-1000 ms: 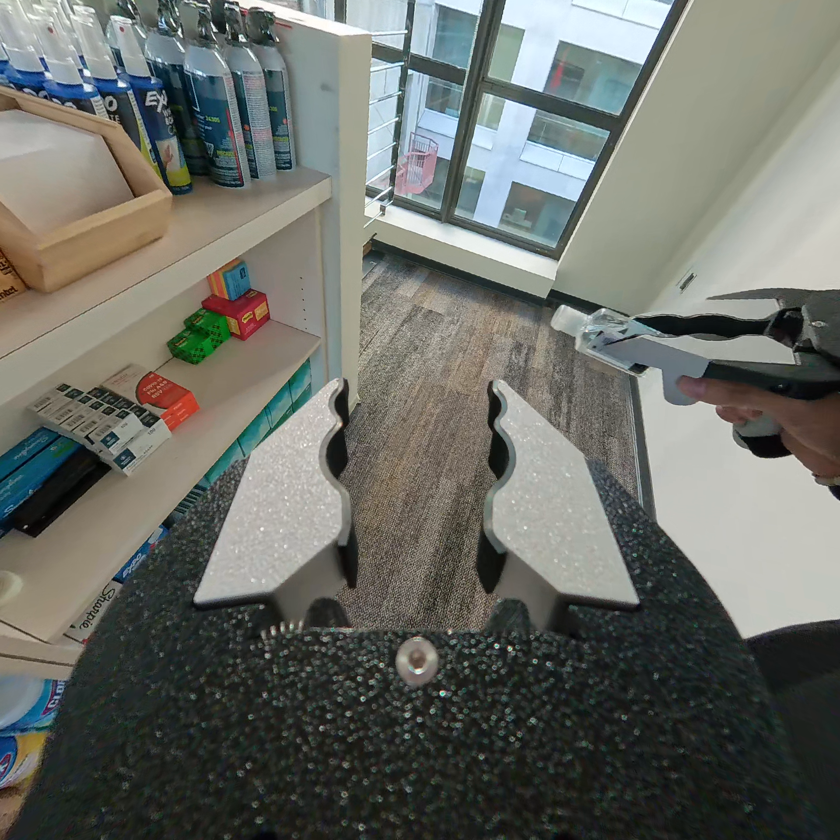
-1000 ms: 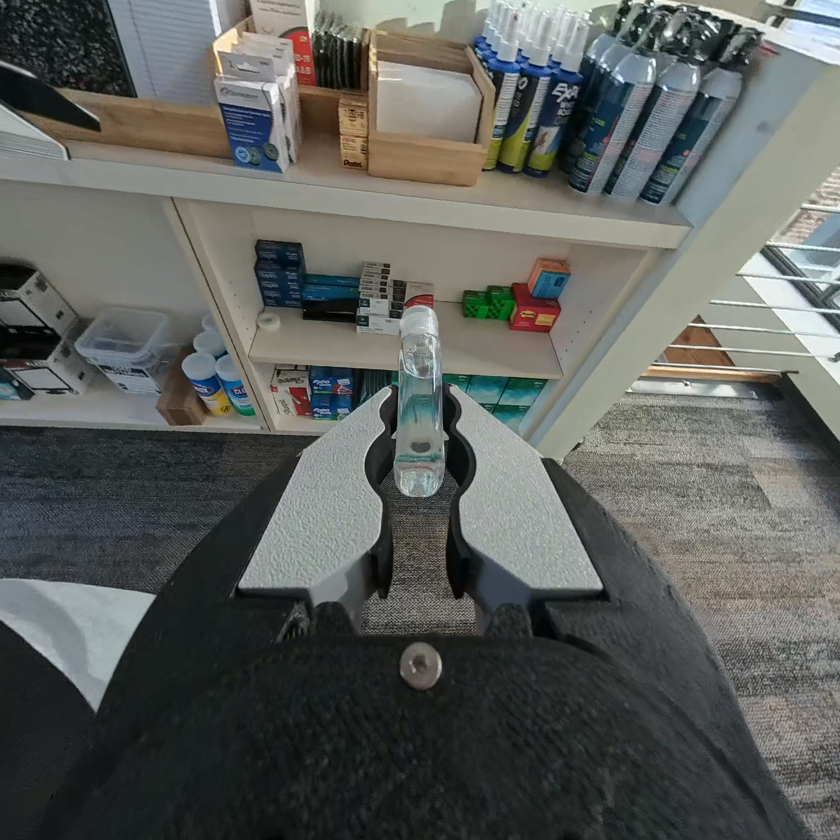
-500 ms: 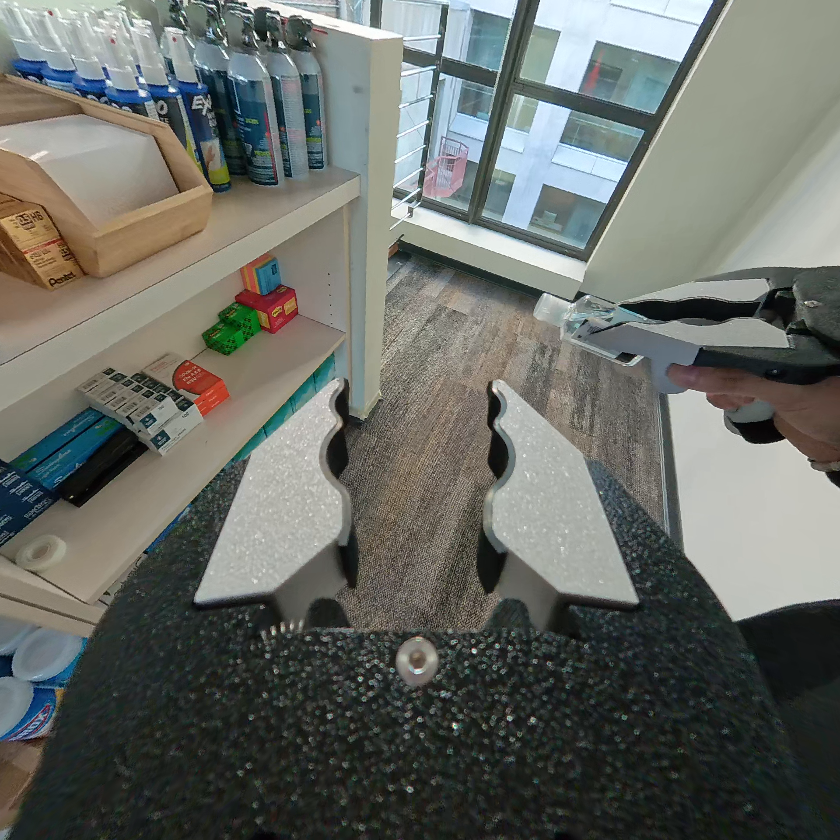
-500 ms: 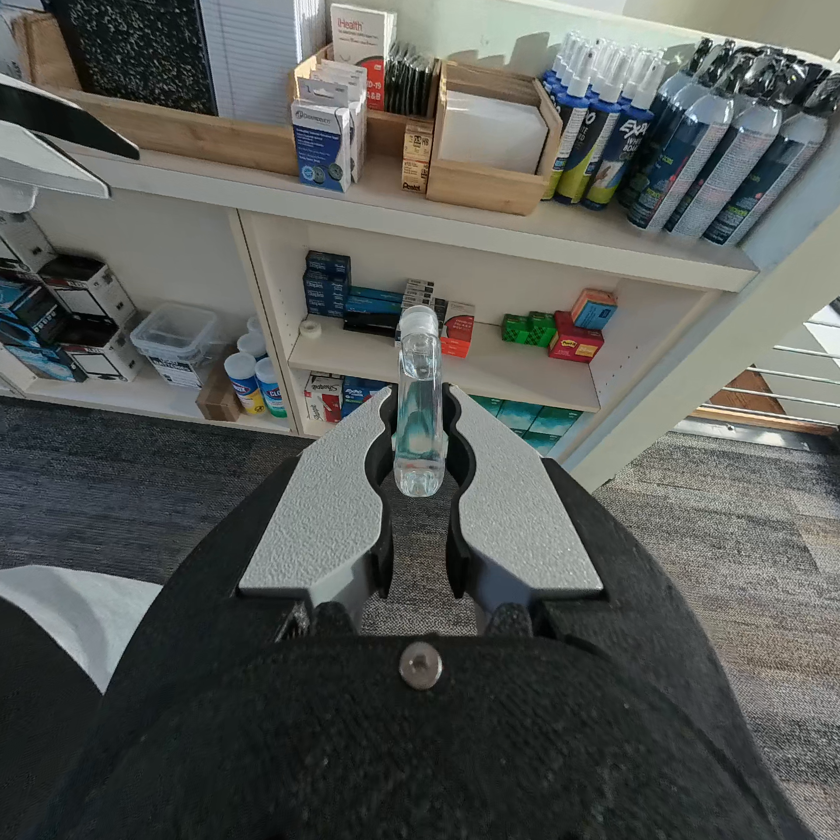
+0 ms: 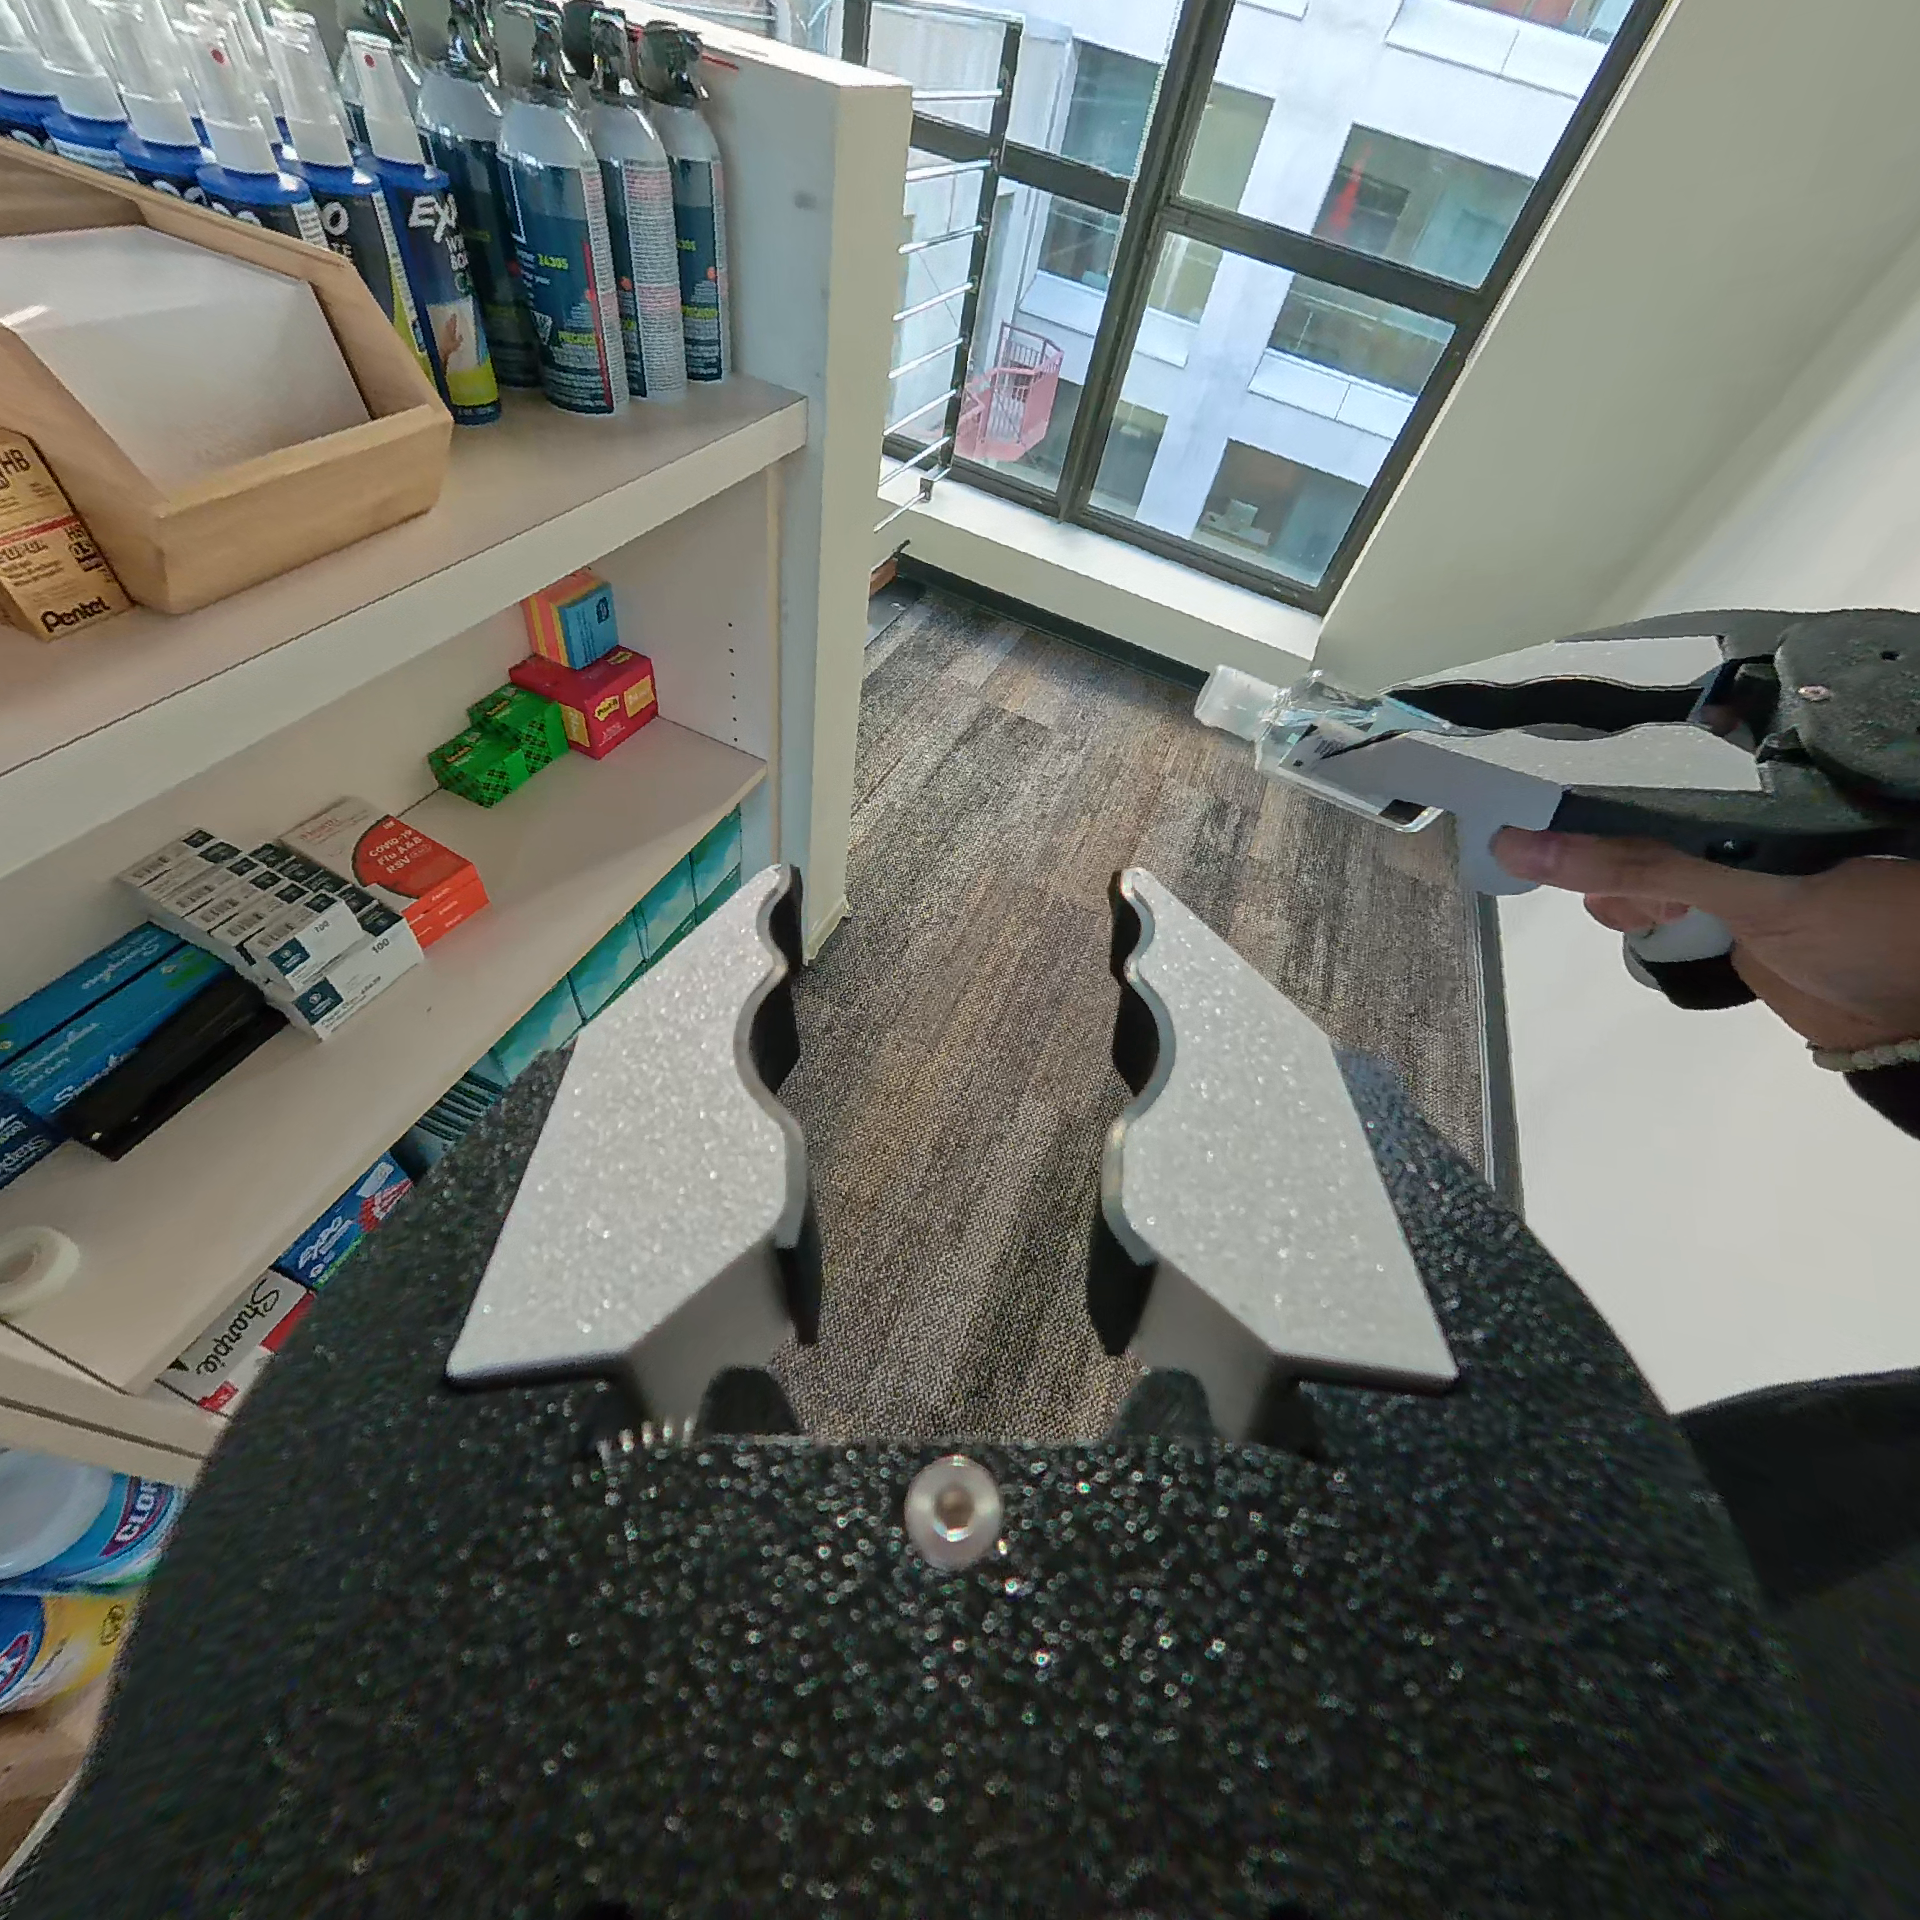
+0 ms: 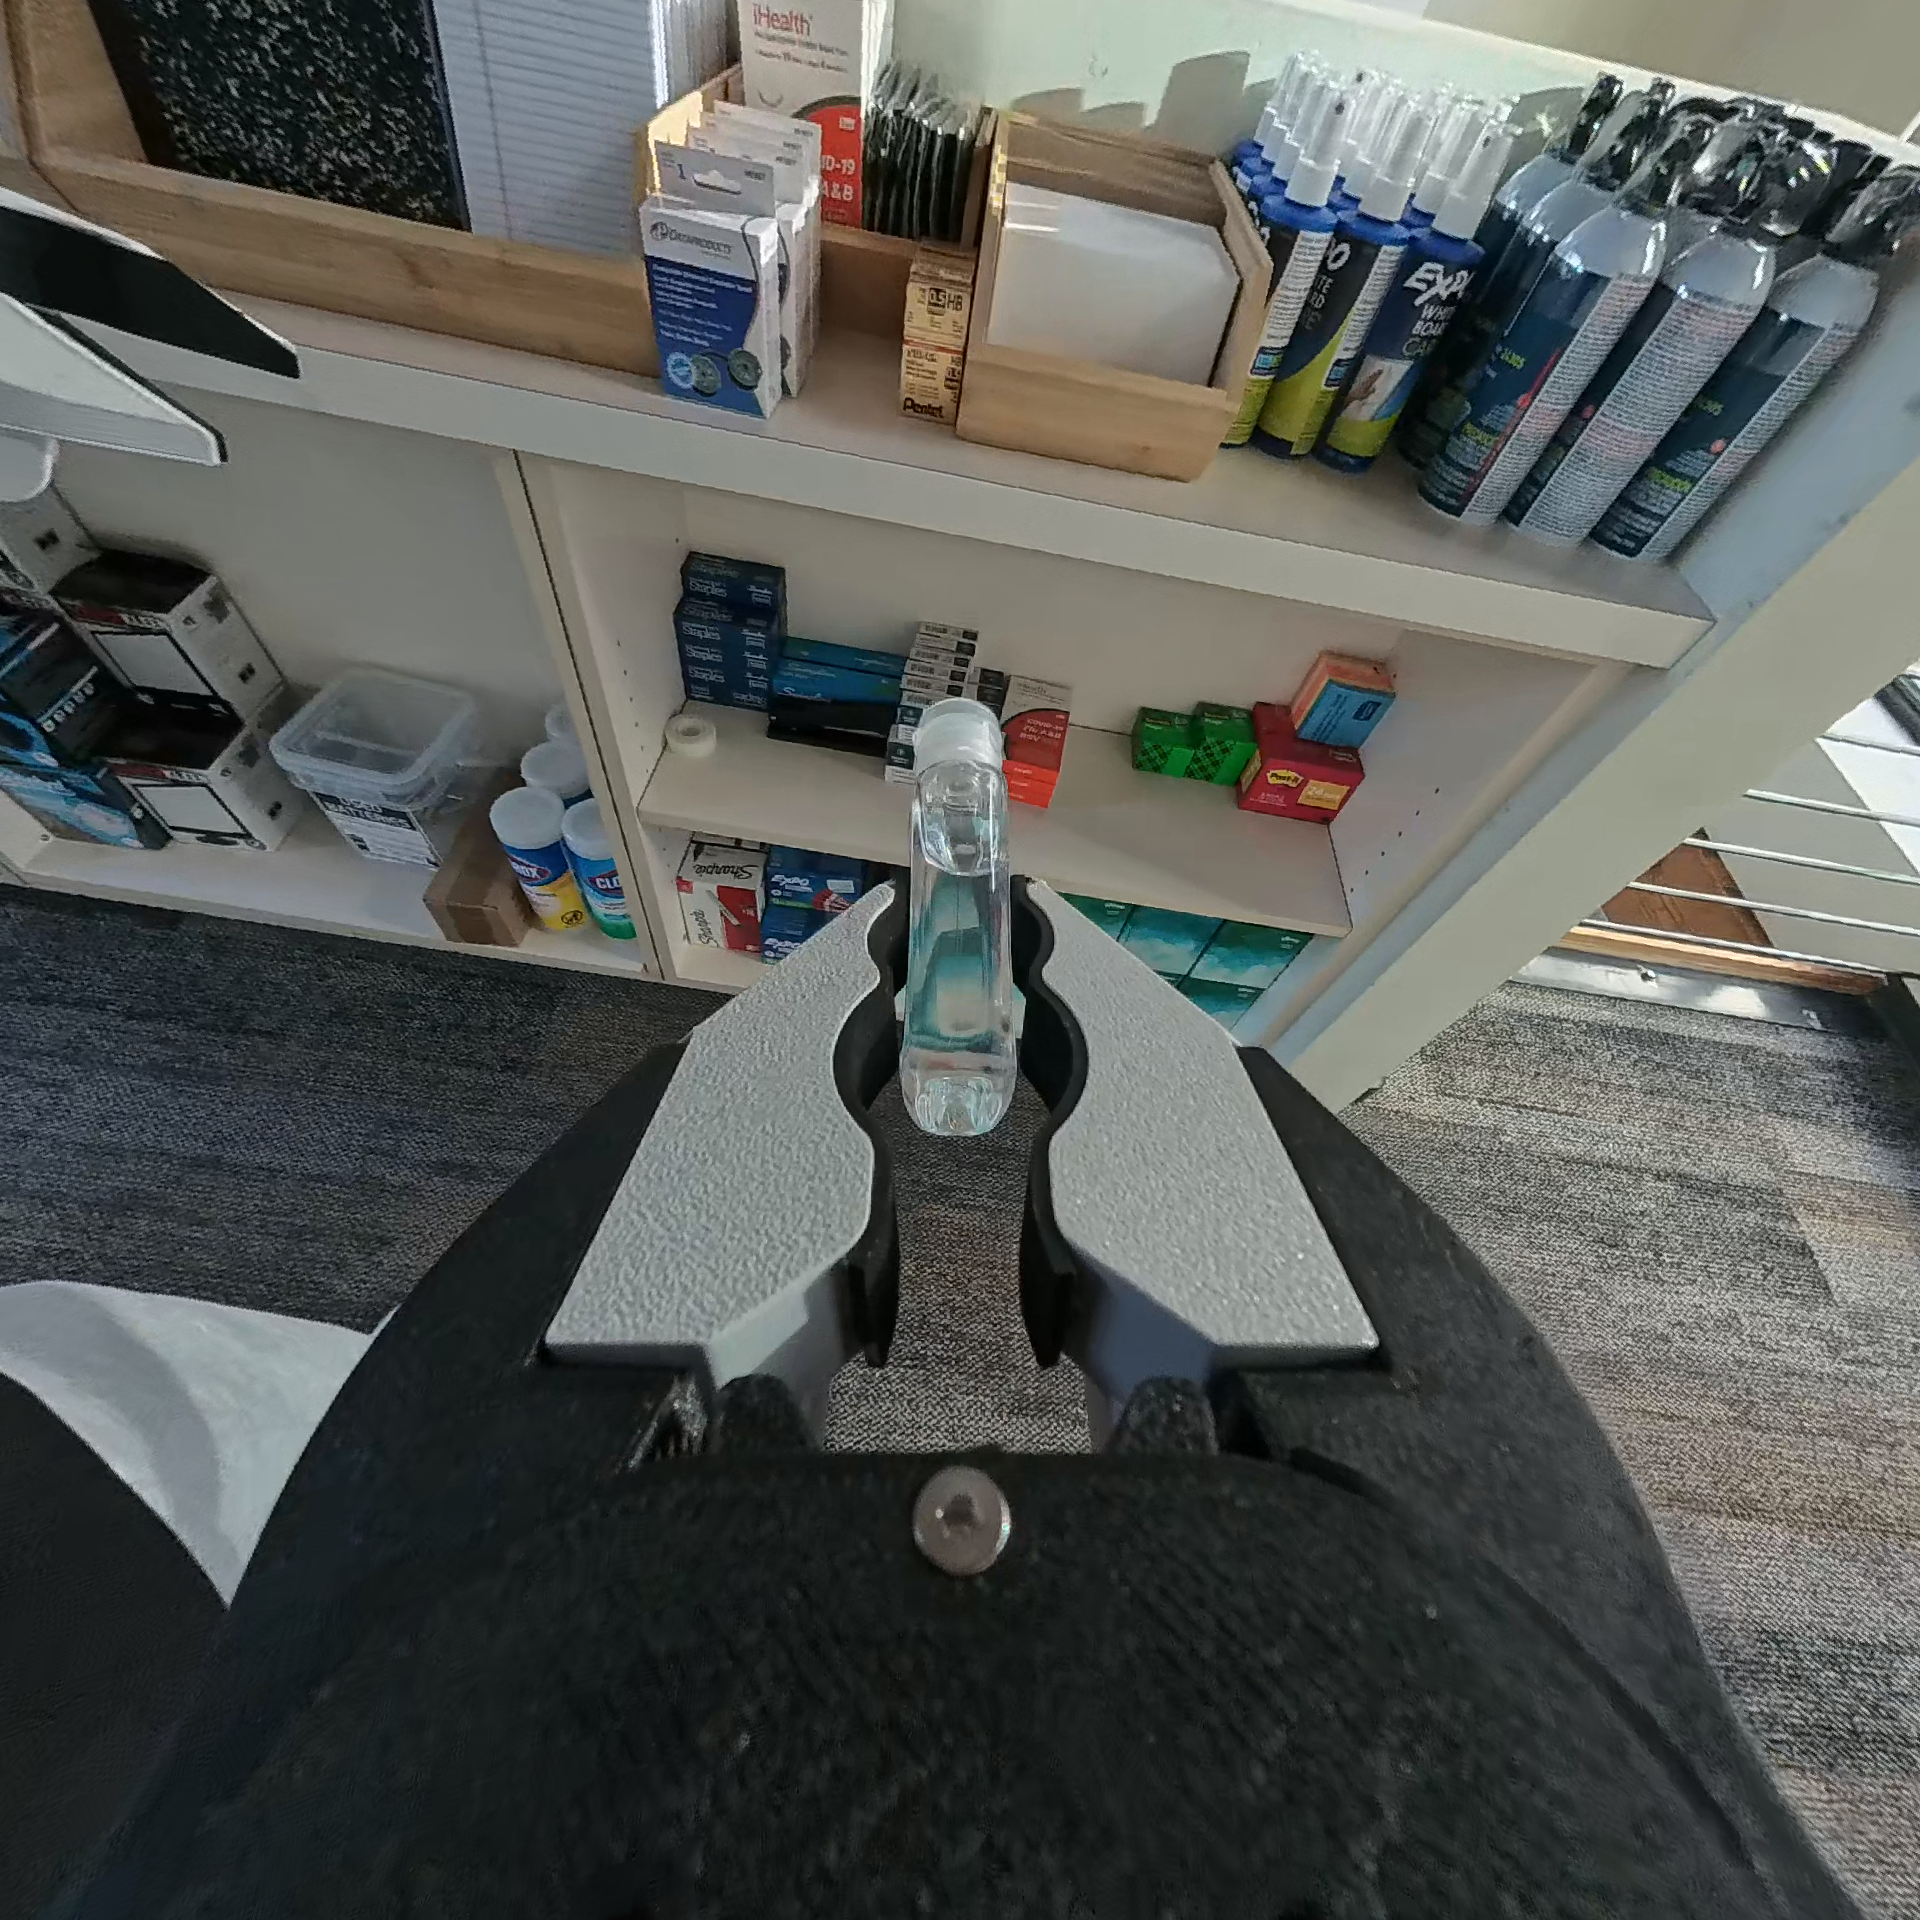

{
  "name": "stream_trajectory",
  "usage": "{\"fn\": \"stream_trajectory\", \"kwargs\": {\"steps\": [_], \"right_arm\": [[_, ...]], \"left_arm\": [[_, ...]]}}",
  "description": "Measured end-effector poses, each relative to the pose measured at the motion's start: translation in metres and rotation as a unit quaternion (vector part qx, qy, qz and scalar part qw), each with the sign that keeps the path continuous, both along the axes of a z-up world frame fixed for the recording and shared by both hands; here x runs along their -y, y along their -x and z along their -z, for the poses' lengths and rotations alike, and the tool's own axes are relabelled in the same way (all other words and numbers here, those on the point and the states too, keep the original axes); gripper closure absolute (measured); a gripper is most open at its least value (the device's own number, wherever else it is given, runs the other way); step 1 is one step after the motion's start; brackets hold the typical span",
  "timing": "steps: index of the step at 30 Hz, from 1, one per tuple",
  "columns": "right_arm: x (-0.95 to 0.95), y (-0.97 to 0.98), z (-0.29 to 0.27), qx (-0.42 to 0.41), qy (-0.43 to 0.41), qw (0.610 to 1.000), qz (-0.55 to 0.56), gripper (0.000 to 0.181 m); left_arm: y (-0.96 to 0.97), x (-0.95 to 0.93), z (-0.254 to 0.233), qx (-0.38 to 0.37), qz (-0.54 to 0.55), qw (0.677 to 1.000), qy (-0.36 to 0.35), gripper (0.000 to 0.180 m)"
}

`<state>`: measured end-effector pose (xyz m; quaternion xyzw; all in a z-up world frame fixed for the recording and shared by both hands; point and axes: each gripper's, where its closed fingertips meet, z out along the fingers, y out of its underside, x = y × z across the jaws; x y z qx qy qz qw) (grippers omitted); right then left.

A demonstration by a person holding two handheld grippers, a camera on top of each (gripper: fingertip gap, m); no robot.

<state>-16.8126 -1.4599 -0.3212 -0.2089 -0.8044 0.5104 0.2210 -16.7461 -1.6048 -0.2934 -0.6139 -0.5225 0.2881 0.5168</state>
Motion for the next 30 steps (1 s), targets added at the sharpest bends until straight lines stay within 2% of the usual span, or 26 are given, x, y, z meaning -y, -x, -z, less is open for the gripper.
{"fn": "stream_trajectory", "kwargs": {"steps": [7,30], "right_arm": [[-0.012,0.006,0.006,0.009,-0.004,1.0,0.012,0.165],[-0.044,0.022,0.011,0.016,0.013,0.998,0.055,0.165]], "left_arm": [[0.008,-0.001,0.003,0.01,0.003,1.0,-0.017,0.125],[0.029,0.016,-0.003,0.01,-0.028,0.999,0.034,0.125]]}}
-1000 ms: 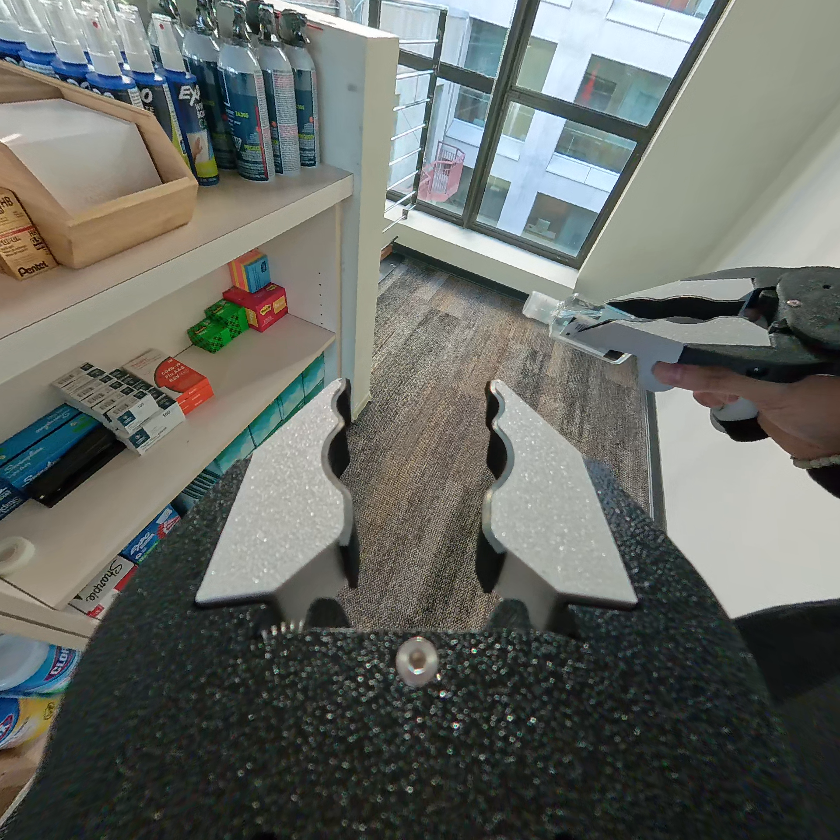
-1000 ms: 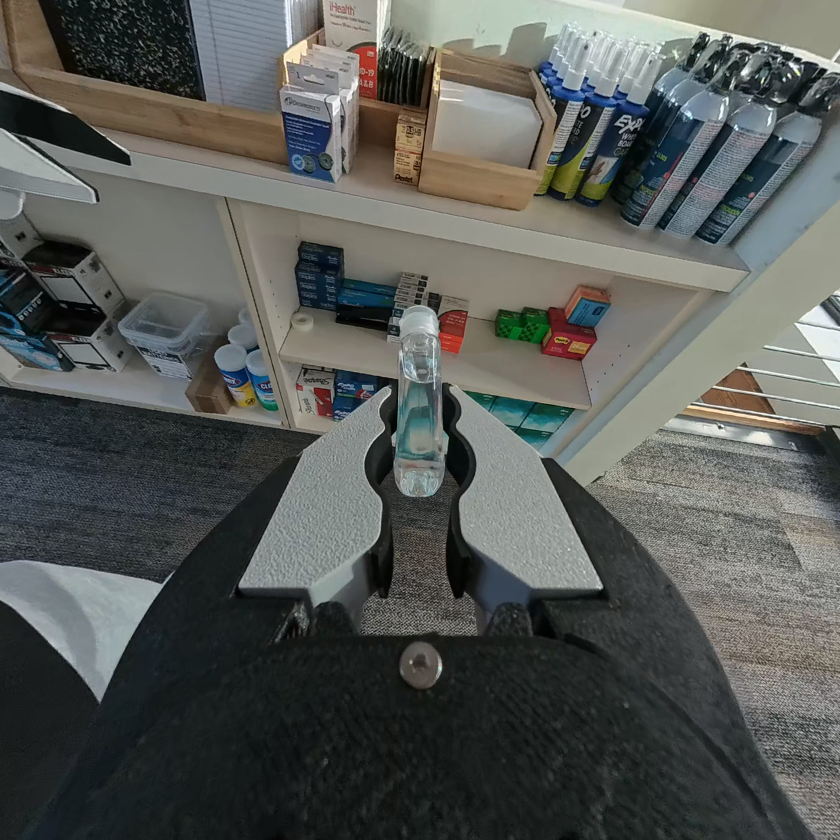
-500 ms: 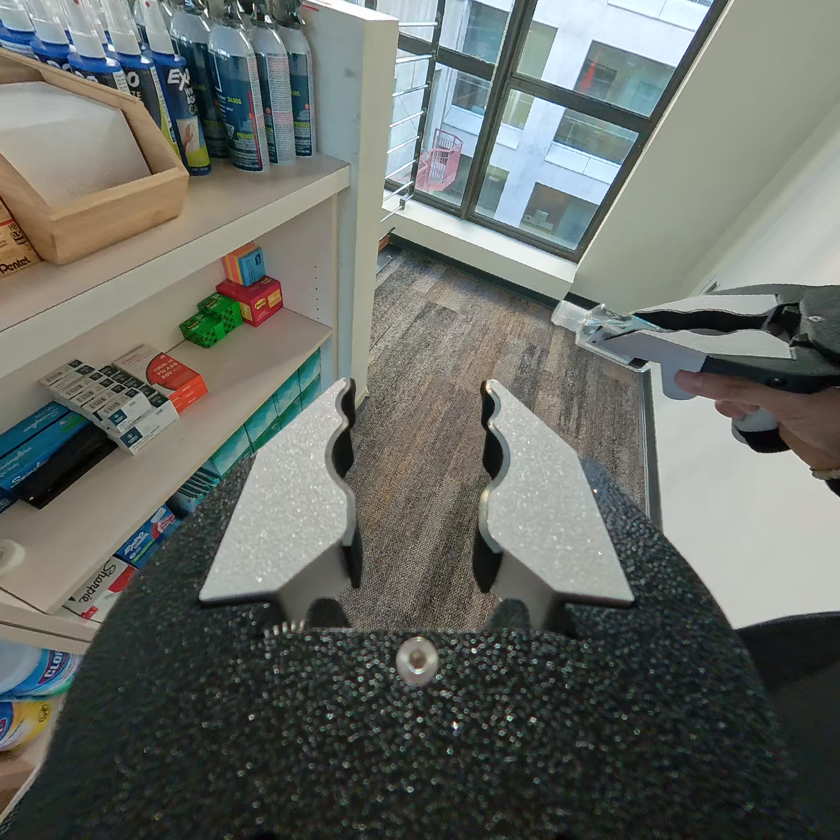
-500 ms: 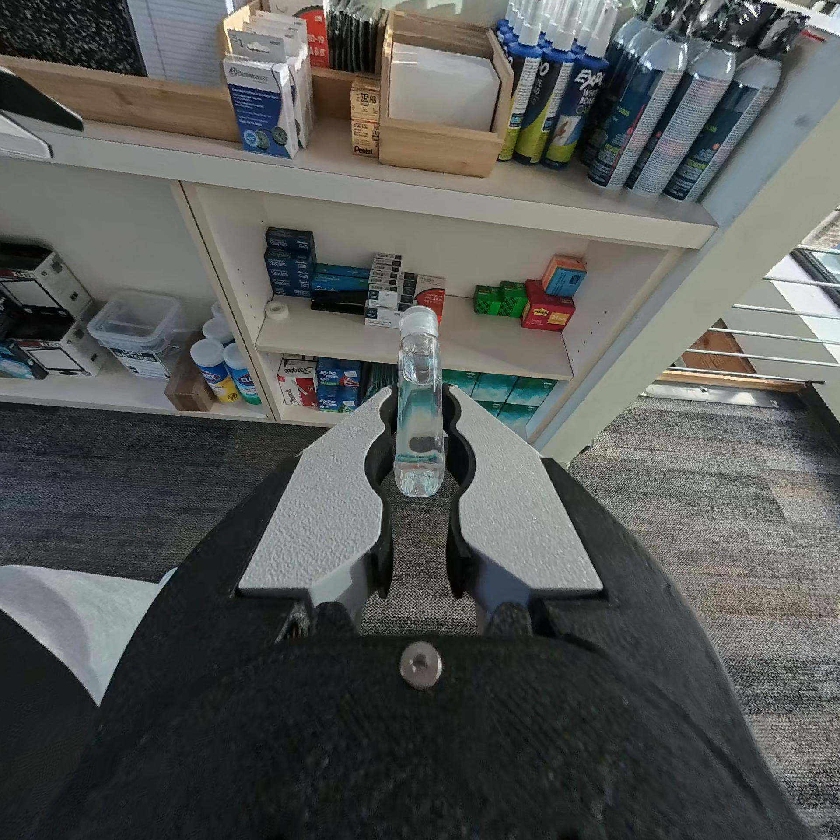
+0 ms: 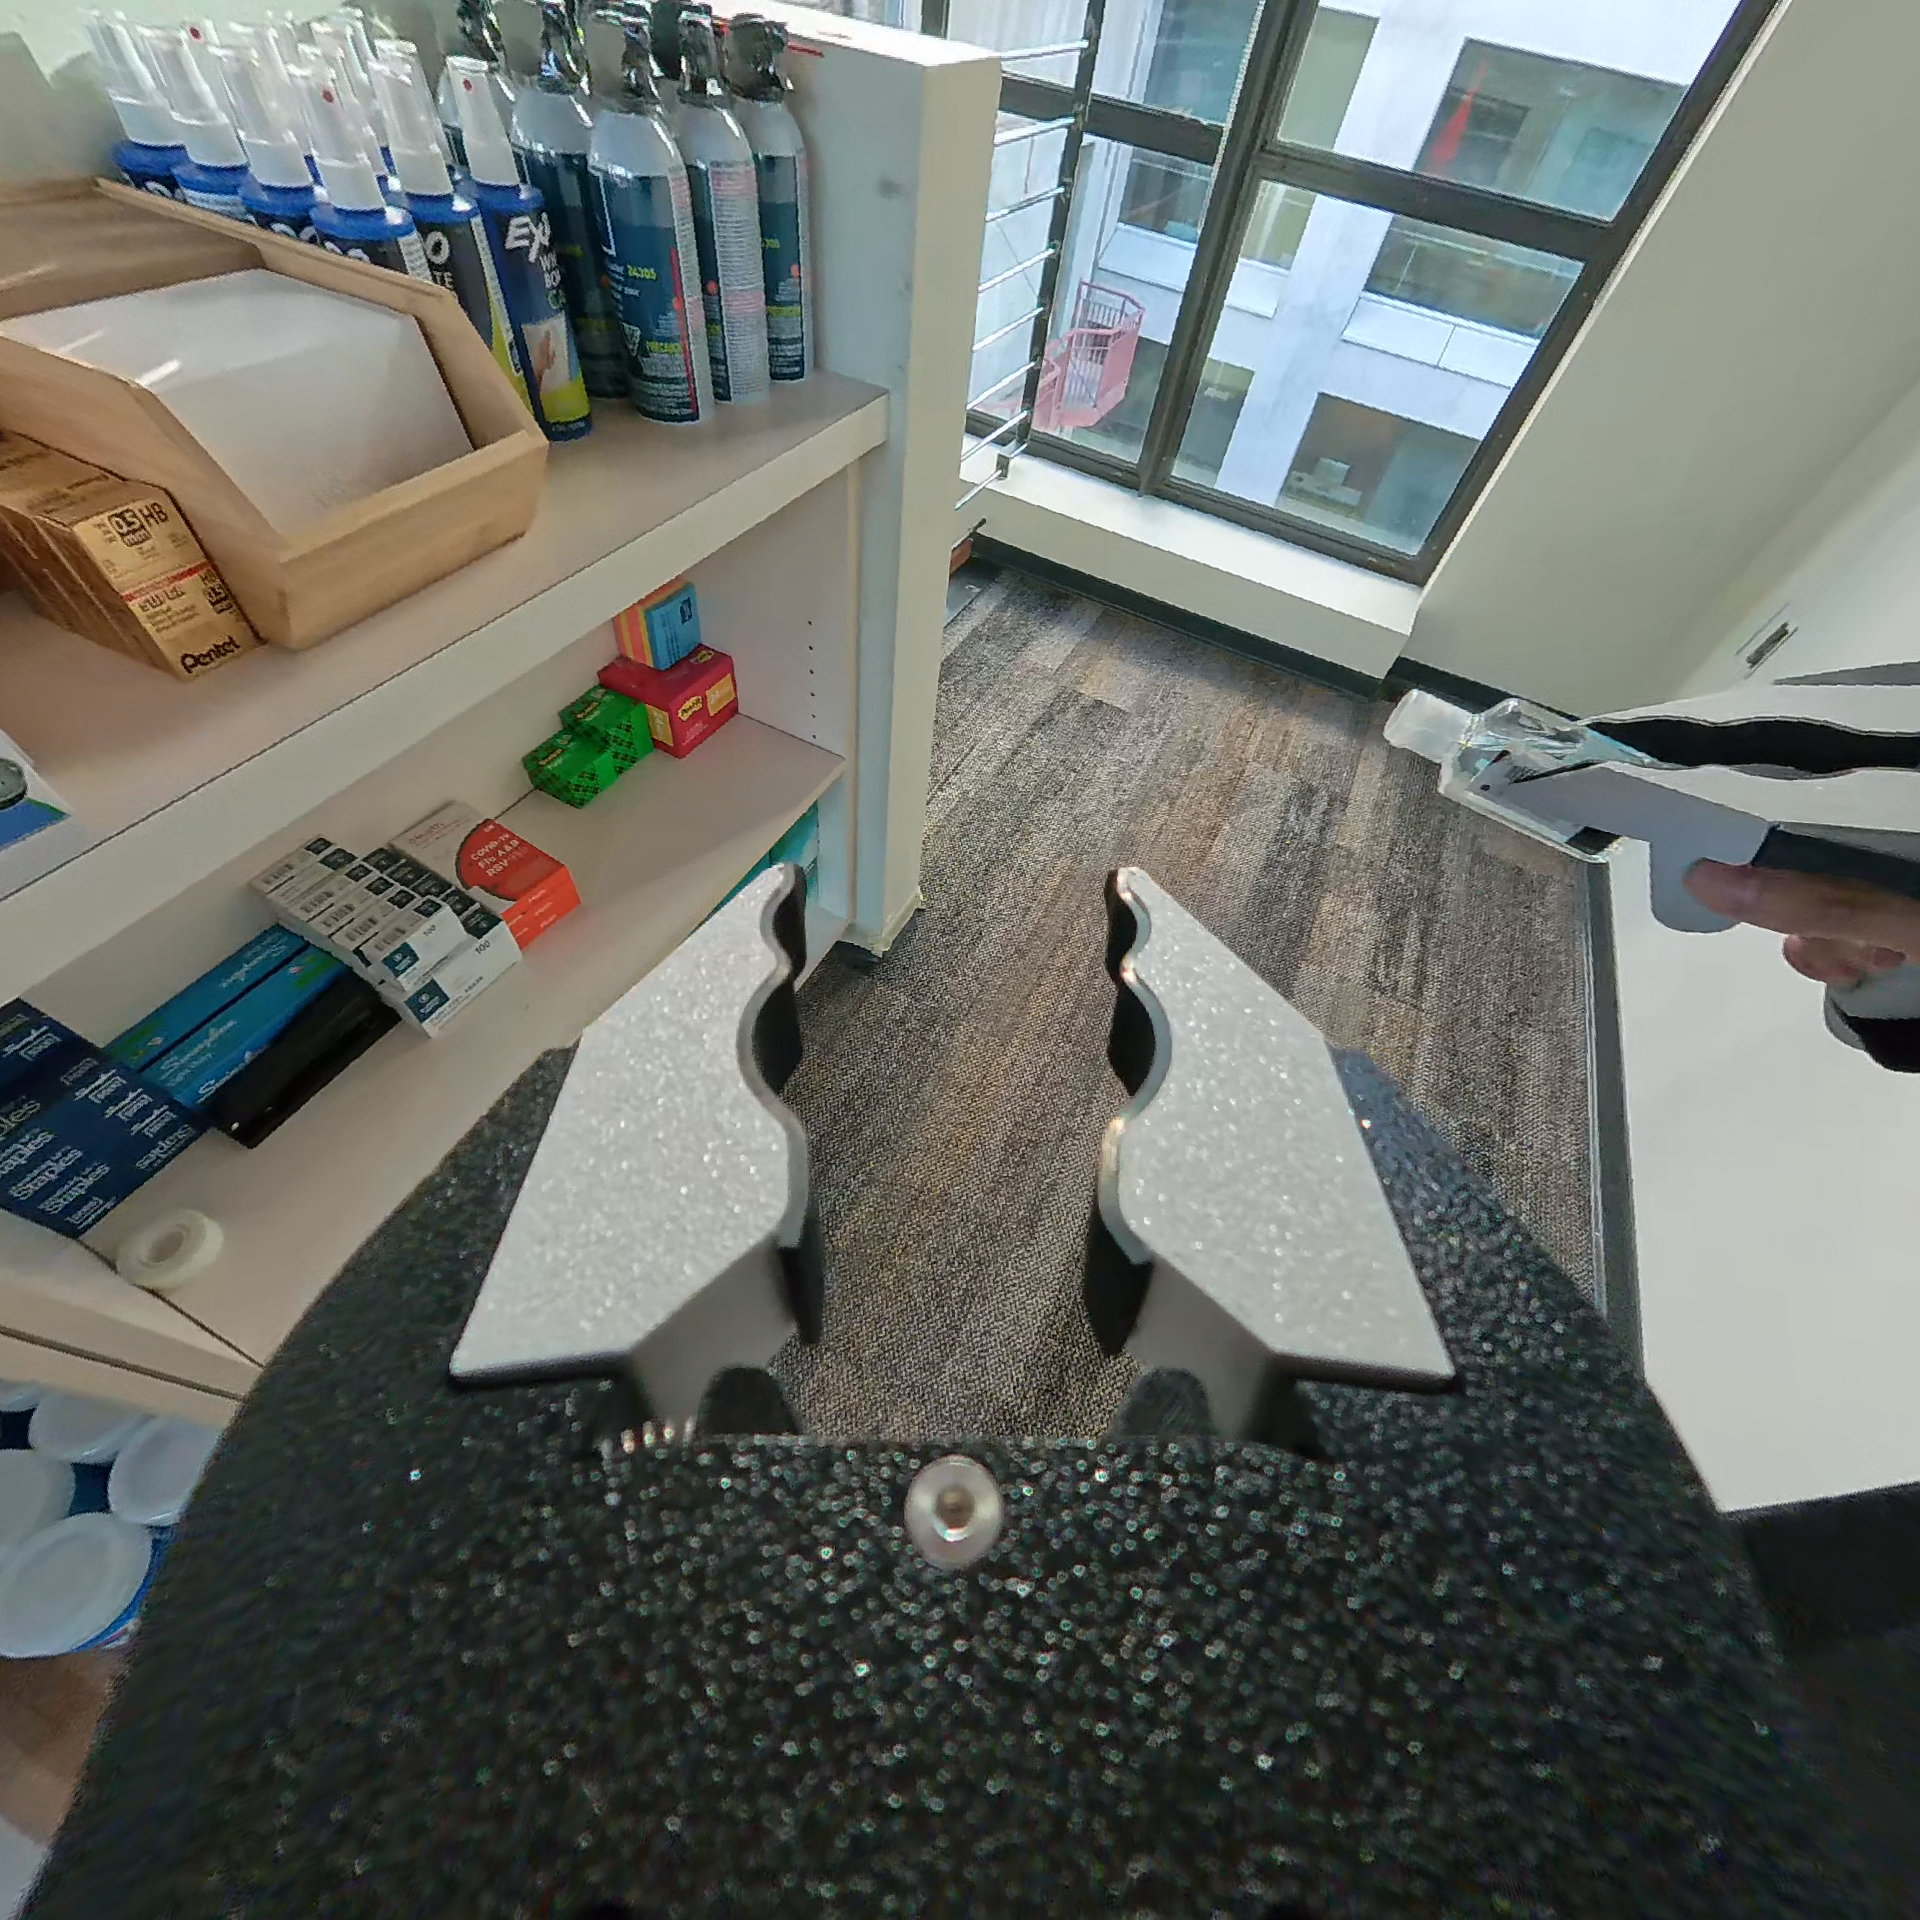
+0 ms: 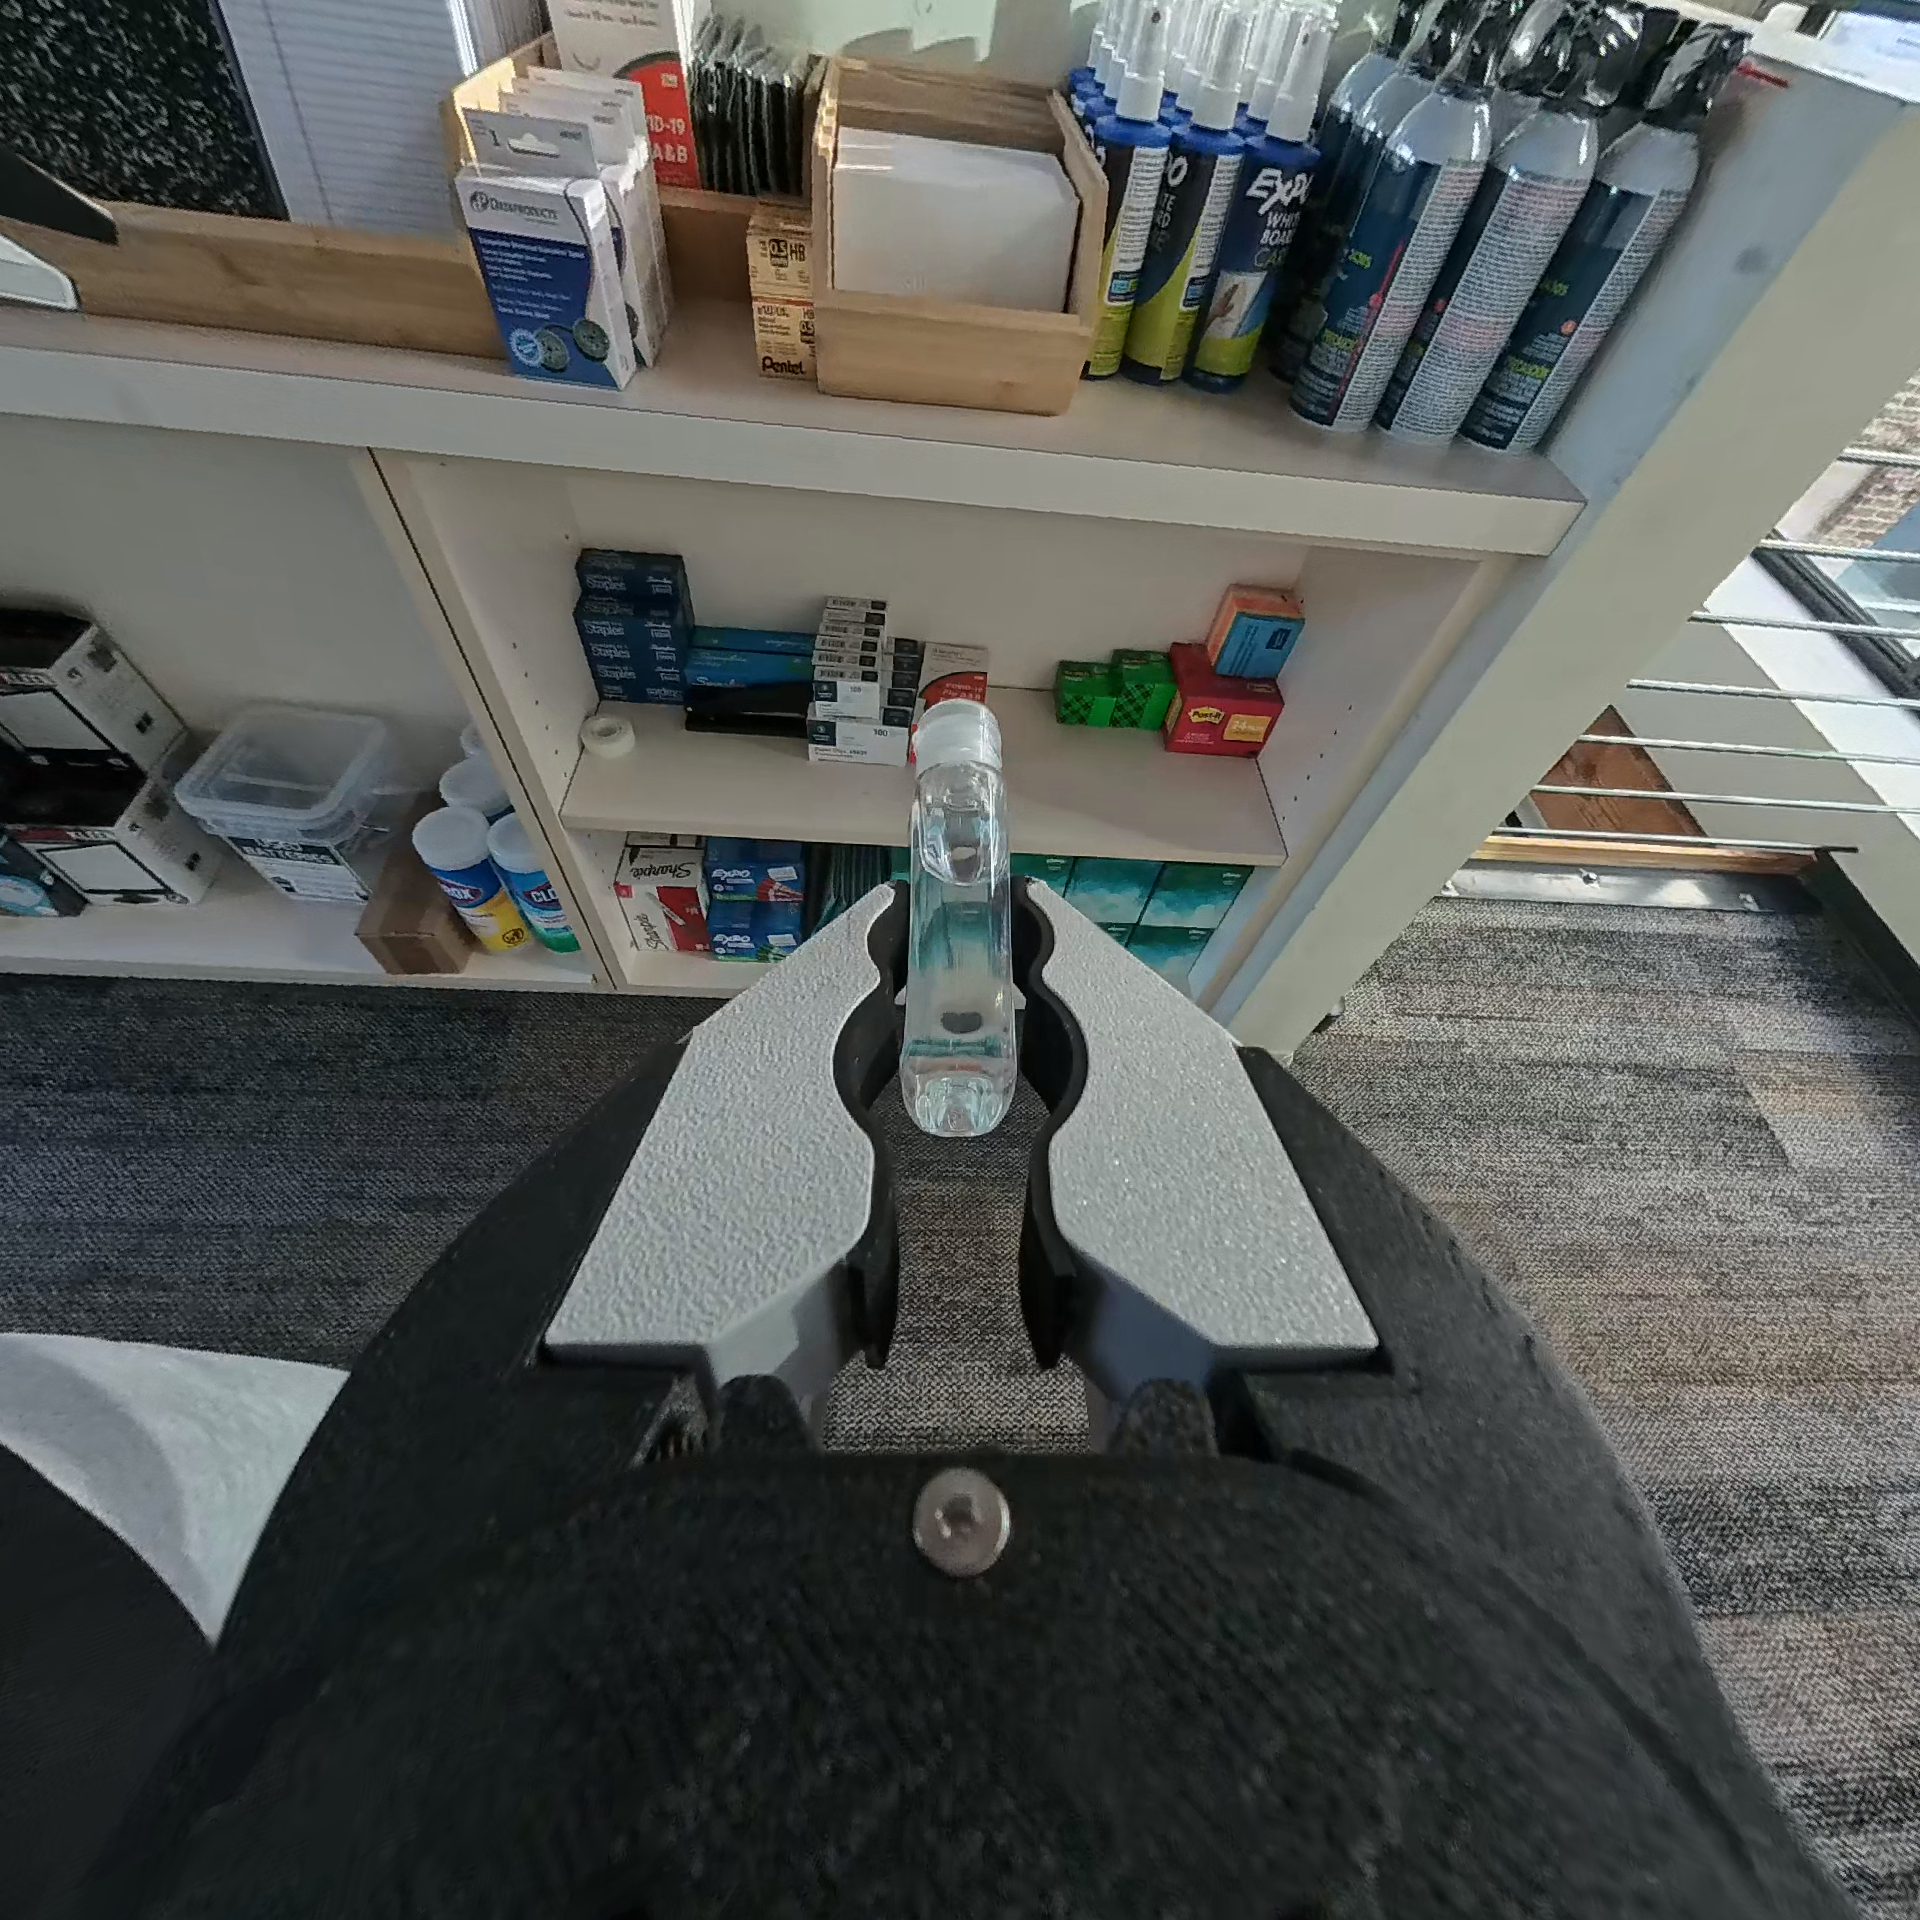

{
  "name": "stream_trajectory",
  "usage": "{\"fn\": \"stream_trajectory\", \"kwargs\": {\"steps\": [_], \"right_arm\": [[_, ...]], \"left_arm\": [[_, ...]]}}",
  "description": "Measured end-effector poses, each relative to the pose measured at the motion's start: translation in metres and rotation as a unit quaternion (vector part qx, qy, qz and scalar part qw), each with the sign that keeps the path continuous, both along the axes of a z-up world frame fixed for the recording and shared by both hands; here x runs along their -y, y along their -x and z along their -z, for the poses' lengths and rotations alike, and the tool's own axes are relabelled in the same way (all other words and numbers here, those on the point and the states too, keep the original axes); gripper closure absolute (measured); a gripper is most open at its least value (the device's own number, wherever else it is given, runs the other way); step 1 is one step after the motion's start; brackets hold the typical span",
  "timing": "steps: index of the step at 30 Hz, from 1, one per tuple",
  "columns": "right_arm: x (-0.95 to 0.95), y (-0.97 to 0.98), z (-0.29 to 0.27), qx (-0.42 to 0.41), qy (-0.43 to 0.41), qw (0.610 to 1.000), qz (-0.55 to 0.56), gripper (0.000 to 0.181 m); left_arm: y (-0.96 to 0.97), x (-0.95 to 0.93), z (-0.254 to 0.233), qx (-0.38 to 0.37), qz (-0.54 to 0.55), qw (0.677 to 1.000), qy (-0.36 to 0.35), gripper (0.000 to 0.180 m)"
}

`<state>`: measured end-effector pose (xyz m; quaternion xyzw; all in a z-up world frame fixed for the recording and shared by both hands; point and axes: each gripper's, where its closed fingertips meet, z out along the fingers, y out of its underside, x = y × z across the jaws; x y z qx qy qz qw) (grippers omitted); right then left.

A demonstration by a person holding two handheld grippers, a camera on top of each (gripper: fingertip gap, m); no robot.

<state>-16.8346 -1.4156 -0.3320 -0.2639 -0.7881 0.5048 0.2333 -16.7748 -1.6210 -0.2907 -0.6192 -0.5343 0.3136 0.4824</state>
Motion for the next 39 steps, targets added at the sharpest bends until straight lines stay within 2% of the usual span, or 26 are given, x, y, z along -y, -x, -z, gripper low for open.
{"fn": "stream_trajectory", "kwargs": {"steps": [19,39], "right_arm": [[-0.01,0.006,-0.005,-0.005,0.011,1.0,0.006,0.165],[-0.007,0.0,0.002,-0.004,0.011,1.0,-0.014,0.165]], "left_arm": [[0.003,0.017,0.003,0.01,-0.032,0.999,0.016,0.12],[-0.01,0.007,0.006,0.012,-0.034,0.999,0.003,0.121]]}}
